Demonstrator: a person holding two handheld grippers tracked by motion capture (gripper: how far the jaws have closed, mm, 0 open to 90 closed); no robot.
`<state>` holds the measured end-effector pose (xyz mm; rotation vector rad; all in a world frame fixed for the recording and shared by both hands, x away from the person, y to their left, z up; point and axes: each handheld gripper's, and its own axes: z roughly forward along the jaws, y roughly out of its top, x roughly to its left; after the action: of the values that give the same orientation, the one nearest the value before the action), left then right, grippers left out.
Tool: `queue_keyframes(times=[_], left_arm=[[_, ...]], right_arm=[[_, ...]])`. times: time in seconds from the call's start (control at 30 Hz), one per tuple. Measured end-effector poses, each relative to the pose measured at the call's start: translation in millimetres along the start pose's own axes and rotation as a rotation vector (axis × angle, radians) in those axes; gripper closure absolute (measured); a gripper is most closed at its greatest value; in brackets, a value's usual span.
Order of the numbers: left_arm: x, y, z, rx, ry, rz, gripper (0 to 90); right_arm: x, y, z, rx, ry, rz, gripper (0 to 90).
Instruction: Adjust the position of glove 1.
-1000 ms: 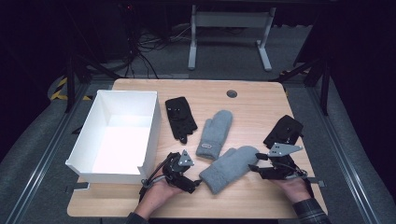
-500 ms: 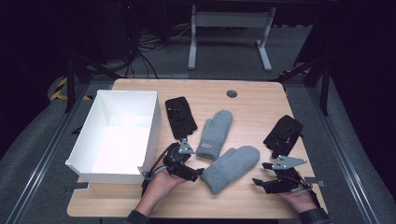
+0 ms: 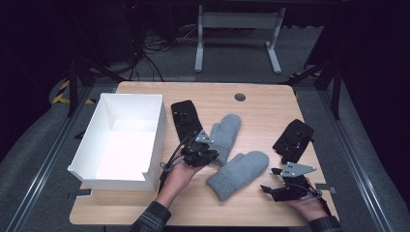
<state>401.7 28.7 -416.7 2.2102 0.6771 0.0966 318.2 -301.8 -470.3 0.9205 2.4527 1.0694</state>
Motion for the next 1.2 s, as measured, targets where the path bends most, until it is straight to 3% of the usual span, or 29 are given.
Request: queue_keyframes(times=[0.1, 0.27, 0.47, 0.73, 0.93, 1.1, 1.2], left_arm=[[-0.6, 9.4, 12.6, 0.014, -0.027, 0.013, 89.9], [-2.8, 19.0, 33.7, 0.04, -0.054, 0.018, 90.0], [-2.3, 20.3, 50.1, 0.08, -0.045, 0.014, 90.0], [6.0, 9.2, 36.8, 0.117, 0.0, 0.004, 90.0], [18.5, -3.0, 21.8, 0.139, 0.035, -0.032, 90.0], [23.2, -4.9, 9.9, 0.108, 0.037, -0.052, 90.0], [22.1, 1.4, 6.5, 0.086, 0.037, -0.042, 82.5]], right_arm=[[-0.2, 0.3, 0.4, 0.005, -0.011, 0.006, 18.6], [-0.1, 0.4, 0.7, 0.006, -0.012, 0.012, 17.6], [-0.2, 0.6, 1.1, 0.008, -0.015, 0.014, 16.8], [-0.2, 0.8, 1.3, 0.009, -0.015, 0.015, 16.6], [-0.3, 0.8, 1.5, 0.007, -0.014, 0.017, 16.5], [-0.4, 0.9, 1.5, 0.007, -0.014, 0.017, 16.5], [-0.4, 0.9, 1.5, 0.007, -0.014, 0.017, 16.5]])
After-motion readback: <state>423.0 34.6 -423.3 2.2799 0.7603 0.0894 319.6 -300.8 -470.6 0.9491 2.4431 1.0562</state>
